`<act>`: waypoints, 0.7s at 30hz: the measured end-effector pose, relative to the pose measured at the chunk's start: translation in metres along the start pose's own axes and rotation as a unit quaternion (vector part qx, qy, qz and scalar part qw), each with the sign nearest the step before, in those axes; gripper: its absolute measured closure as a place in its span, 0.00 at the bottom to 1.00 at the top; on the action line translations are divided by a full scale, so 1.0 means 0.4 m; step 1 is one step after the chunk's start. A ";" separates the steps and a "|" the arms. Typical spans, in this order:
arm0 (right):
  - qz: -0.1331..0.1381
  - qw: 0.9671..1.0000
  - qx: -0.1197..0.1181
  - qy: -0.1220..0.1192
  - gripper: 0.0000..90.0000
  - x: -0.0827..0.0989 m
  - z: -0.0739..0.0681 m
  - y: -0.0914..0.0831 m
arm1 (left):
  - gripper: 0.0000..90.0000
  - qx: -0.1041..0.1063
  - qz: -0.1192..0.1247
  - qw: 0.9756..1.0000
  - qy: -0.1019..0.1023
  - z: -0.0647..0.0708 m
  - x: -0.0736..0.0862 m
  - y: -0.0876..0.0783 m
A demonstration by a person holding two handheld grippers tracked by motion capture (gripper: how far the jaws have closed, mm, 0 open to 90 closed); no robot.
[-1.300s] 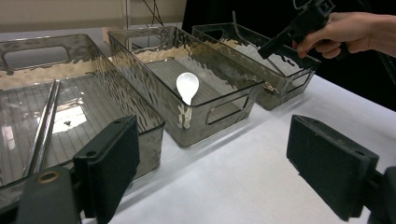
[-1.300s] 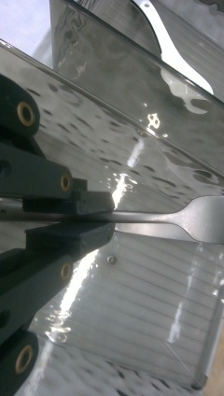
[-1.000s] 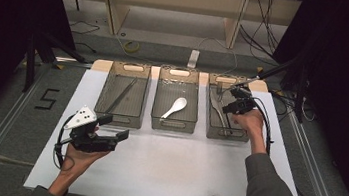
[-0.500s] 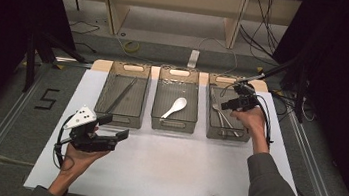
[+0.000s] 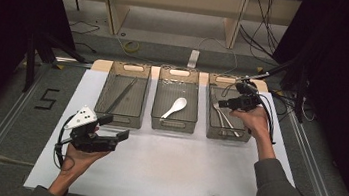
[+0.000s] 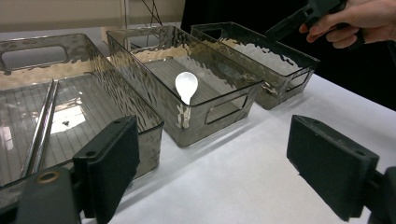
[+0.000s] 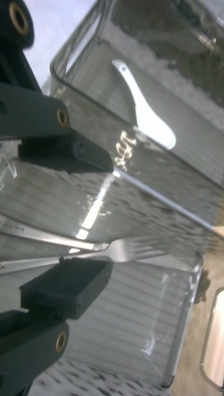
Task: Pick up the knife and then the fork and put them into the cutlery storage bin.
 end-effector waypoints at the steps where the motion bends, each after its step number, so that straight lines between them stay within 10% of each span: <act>1: 0.004 1.000 -0.002 0.001 0.48 -0.001 -0.003 -0.005 | 0.18 0.000 0.000 1.000 0.000 0.000 0.000 0.000; 21: 0.120 0.991 -0.047 -0.037 0.38 0.019 -0.129 -0.150 | 0.18 0.014 0.008 1.000 -0.012 0.000 0.000 0.000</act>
Point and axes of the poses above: each handheld gripper's, and its own axes: y roughly forward along the jaws, x roughly out of its underside, z roughly to its right, the point moved 5 cm from there along y, roughly forward along the jaws, and after that the axes turned 15 degrees about x, right-handed, at the moved point
